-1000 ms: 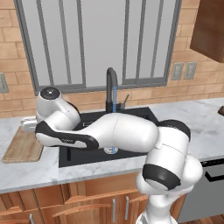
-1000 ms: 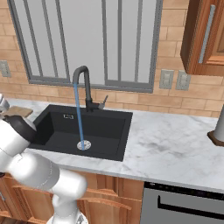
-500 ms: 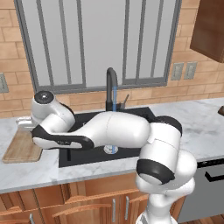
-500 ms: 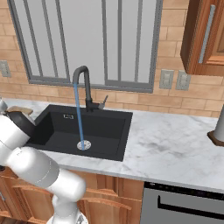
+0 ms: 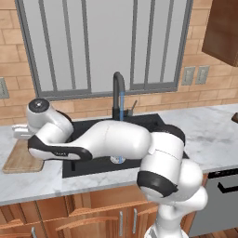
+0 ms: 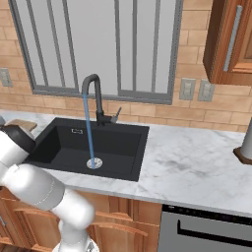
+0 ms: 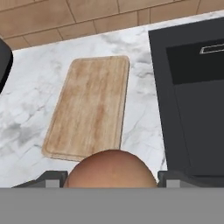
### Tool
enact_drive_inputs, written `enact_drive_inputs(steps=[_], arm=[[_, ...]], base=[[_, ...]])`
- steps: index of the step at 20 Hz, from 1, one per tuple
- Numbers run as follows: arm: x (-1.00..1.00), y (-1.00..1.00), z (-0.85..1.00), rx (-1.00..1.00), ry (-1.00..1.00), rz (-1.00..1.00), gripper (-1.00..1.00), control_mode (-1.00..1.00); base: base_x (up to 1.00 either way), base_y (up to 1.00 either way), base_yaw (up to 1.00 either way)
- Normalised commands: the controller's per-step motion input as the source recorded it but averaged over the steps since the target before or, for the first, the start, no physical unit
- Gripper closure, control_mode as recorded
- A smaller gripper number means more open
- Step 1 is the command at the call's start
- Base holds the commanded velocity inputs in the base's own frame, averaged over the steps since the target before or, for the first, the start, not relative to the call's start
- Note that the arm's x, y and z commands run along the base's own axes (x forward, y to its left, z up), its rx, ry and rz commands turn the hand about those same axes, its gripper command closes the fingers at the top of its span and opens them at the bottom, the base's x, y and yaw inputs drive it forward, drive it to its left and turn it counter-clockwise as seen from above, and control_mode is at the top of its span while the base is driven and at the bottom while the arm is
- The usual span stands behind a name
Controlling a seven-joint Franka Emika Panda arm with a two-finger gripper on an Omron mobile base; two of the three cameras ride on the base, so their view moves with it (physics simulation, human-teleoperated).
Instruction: Pick the peach from the sink and place it on the cutting board to airdry. Then turn off the sink faucet.
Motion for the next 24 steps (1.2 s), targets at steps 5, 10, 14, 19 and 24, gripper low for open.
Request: enact_drive_inputs(steps=[5, 10, 14, 19, 24], arm=[[0.18, 0.11, -0.16, 0.06, 0.05, -0.12, 1.0, -1.0], [0.23, 0.1, -0.17, 0.08, 0.07, -0.1, 1.0, -1.0], [0.19, 0.14, -0.13, 0.05, 0.07, -0.09, 1.0, -1.0], [0.18, 0.09, -0.09, 0.06, 0.08, -0.07, 1.0, -1.0], [0.17, 0.11, -0.15, 0.01, 0.06, -0.06, 1.0, -1.0]], base=[[0.0, 0.0, 0.0], [0.0, 0.0, 0.0], [0.0, 0.0, 0.0], [0.0, 0.0, 0.0], [0.0, 0.0, 0.0]])
